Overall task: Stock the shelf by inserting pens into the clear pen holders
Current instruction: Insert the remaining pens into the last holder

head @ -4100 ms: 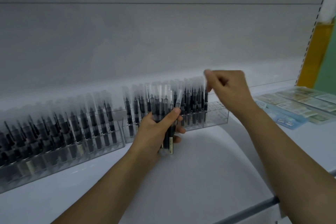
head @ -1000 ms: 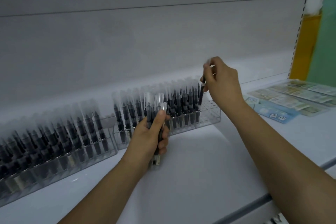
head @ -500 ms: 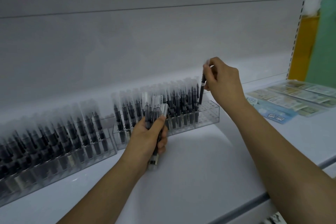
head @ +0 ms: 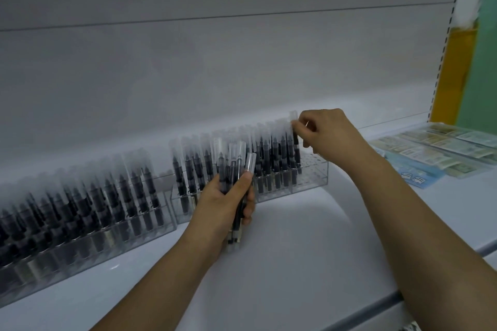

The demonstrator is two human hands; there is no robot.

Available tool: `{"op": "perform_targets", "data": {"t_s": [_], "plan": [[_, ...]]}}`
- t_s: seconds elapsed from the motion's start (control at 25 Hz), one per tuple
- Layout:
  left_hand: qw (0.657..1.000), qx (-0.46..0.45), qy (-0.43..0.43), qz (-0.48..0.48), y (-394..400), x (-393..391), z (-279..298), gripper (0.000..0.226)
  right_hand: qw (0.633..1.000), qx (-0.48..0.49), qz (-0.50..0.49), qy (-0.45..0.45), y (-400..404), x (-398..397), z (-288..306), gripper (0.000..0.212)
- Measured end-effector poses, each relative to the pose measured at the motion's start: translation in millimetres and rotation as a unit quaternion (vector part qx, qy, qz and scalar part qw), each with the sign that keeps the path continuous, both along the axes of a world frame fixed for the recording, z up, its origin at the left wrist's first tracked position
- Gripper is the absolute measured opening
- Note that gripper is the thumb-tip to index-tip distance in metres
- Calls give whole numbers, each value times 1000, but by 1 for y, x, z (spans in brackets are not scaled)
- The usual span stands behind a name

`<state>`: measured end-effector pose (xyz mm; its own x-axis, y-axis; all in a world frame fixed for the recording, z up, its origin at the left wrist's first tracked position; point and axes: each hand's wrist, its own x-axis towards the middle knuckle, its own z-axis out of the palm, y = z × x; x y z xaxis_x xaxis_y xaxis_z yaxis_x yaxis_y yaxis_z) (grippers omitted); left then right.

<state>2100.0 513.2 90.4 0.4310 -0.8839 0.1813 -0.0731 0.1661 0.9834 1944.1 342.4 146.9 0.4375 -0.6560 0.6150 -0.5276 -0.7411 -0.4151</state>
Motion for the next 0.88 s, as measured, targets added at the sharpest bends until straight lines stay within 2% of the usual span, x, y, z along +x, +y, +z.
{"op": "perform_targets", "data": {"t_s": [0.12, 0.28, 0.36, 0.4, 0.44, 0.52, 0.6, 0.68, 0.76, 0.88], "plan": [[1000, 1, -5, 0, 1, -2, 1, 32, 1000, 29, 5, 3, 0, -7, 3, 35], [1000, -1, -2, -5, 3, -9, 3, 32, 994, 80, 19, 77, 1, -13, 7, 33], [1000, -6, -2, -15, 3, -16, 7, 29, 991, 69, -7, 112, 3, -12, 10, 44], [1000, -6, -7, -17, 3, -19, 10, 29, 993, 59, -27, 102, 6, -13, 14, 53], [1000, -2, -15, -18, 2, -22, 13, 29, 995, 55, -43, 68, 9, -15, 20, 60], [999, 9, -30, -15, -4, -27, 19, 33, 996, 90, -25, -15, 21, -27, 33, 61], [999, 25, -39, 0, -14, -31, 25, 34, 982, 174, 66, -27, 38, -39, 40, 50], [998, 38, -58, 1, -27, -39, 30, 37, 952, 267, 148, -37, 48, -44, 32, 36], [997, 40, -71, -9, -41, -50, 28, 45, 924, 325, 174, -100, 44, -43, 16, 21], [998, 21, -53, -8, -58, -65, 21, 33, 929, 275, 110, -222, 27, -40, 2, 13]]}}
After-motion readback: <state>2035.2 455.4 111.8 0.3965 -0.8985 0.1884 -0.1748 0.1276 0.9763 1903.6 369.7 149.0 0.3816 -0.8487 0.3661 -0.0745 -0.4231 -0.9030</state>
